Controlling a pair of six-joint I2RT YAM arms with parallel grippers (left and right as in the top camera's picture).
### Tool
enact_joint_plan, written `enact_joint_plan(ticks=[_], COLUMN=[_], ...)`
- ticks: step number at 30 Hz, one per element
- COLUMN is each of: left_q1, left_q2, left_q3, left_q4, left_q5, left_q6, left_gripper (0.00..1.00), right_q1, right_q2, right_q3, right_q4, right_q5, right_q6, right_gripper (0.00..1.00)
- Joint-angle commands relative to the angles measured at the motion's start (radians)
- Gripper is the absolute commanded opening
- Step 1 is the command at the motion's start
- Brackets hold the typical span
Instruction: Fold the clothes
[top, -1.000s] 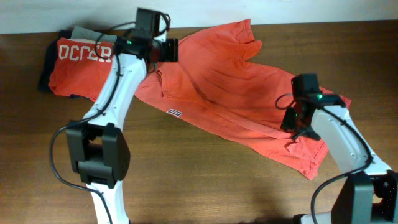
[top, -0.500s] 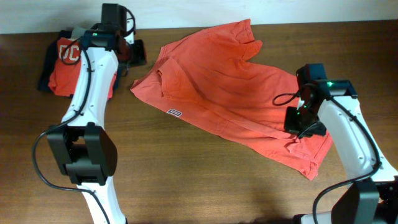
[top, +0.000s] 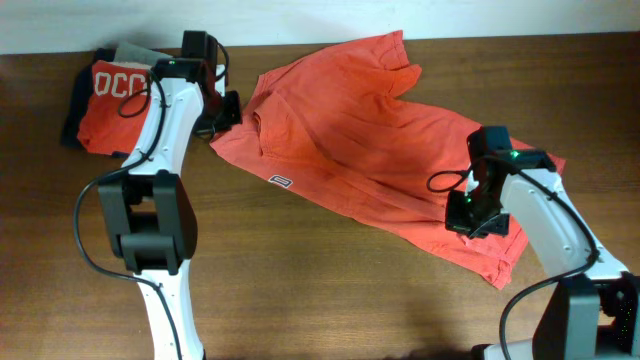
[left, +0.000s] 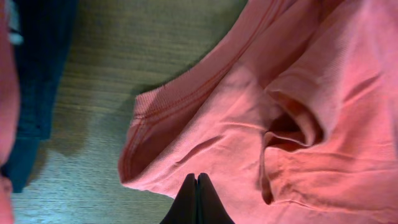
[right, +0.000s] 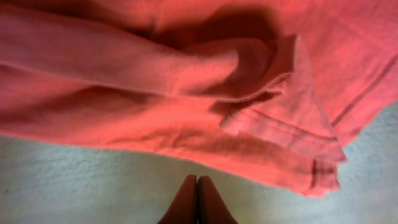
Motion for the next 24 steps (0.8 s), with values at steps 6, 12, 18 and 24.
enact_joint_plan(ticks=[6,12,18,24], left_q1=[0.0,0.0,0.001,0.001], left_q2=[0.0,0.0,0.0,0.0], left_q3=[0.003,0.003,0.003,0.003], left_q4=[0.009,0.009,0.01,0.01], left_q5=[0.011,0.011,0.011,0.011], left_q6=[-0.006,-0.006,-0.006,-0.005], left_gripper=[0.01,0.01,0.01,0.01], right_q1=[-0.003,-0.003,-0.003,-0.02], right_q2=[0.007,0.027,0.068,0.104], right_q3=[-0.137,-0.197,-0.204,-0.203], right_q4=[0.203,0.311,0.311,0.276], right_q5=[-0.012,0.075,0.238,0.47], right_q6=[0.06,0.119,0.201,0.307], right_gripper=[0.04,0.04,0.04,0.04])
